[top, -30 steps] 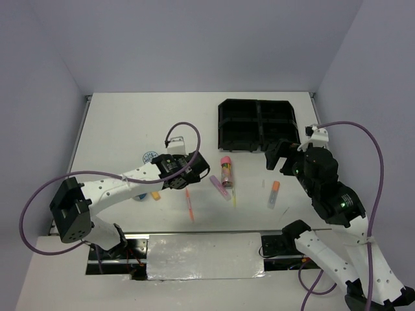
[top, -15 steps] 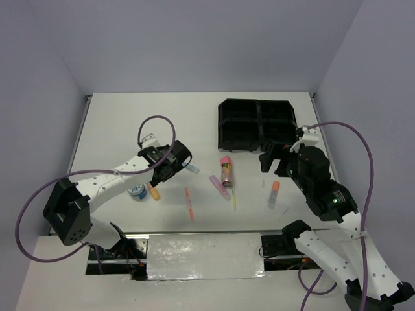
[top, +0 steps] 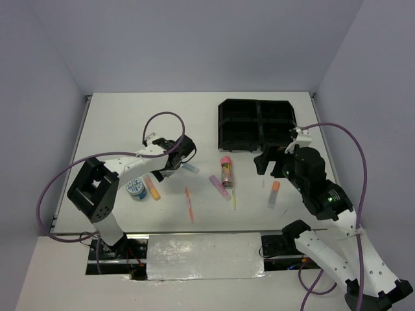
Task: Sort the stationery into containers
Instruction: Pick up the pen cap from the center of the board.
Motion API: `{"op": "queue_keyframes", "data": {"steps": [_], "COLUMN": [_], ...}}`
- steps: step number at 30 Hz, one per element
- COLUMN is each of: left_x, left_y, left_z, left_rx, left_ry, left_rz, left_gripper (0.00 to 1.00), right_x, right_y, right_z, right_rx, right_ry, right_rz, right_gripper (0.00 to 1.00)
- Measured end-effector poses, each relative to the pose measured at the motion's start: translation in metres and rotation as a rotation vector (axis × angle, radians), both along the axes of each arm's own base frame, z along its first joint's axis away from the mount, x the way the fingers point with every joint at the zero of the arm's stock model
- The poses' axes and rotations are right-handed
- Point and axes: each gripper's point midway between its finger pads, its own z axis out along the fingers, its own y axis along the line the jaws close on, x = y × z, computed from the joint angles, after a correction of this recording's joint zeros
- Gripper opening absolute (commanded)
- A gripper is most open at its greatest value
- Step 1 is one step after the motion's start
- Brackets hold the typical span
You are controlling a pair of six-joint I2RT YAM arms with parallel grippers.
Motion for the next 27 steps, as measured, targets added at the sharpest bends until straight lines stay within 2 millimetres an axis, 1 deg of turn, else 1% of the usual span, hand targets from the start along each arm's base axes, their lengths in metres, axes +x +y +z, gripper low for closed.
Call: {"op": "queue_keyframes", "data": {"steps": [2,5,6,9,13,18,22,23,26,27], "left_x": [-0.001,0.000,0.000,0.001,0.004,0.006,0.003,0.005,0.007,0.007], "left_y": [0.002,0.002,0.003,0.004,0.006,0.010,0.009,0.007,0.005,0.004], "left_z": [-0.006,-0.009,-0.009,-0.014,-0.025,-0.039,-0.052,-0.052,-0.053,-0.054], "left_rx": [0.009,0.006,0.005,-0.002,-0.023,-0.025,-0.019,-0.023,-0.037,-0.038], "left_ry": [0.016,0.016,0.014,0.019,0.030,0.060,0.096,0.091,0.084,0.082], "left_rz": [0.013,0.025,0.027,0.033,0.046,0.052,0.049,0.047,0.044,0.043], "left_gripper": [0.72,0.72,0.70,0.69,0.65,0.65,0.64,0.62,0.60,0.57], "right_x": [0.000,0.000,0.000,0.001,0.002,0.003,0.004,0.005,0.006,0.006], "right_y": [0.001,0.003,0.004,0.006,0.009,0.012,0.014,0.014,0.015,0.015], "right_z": [-0.002,-0.005,-0.006,-0.008,-0.010,-0.011,-0.011,-0.011,-0.013,-0.013], "right_rx": [0.000,0.000,-0.001,-0.001,0.001,0.002,0.004,0.004,0.002,0.002], "right_ry": [0.002,0.008,0.011,0.021,0.025,0.028,0.023,0.023,0.028,0.030], "right_rz": [0.007,0.017,0.019,0.029,0.042,0.055,0.062,0.064,0.066,0.067], "right_gripper": [1.00,1.00,1.00,1.00,1.00,1.00,1.00,1.00,1.00,1.00]}}
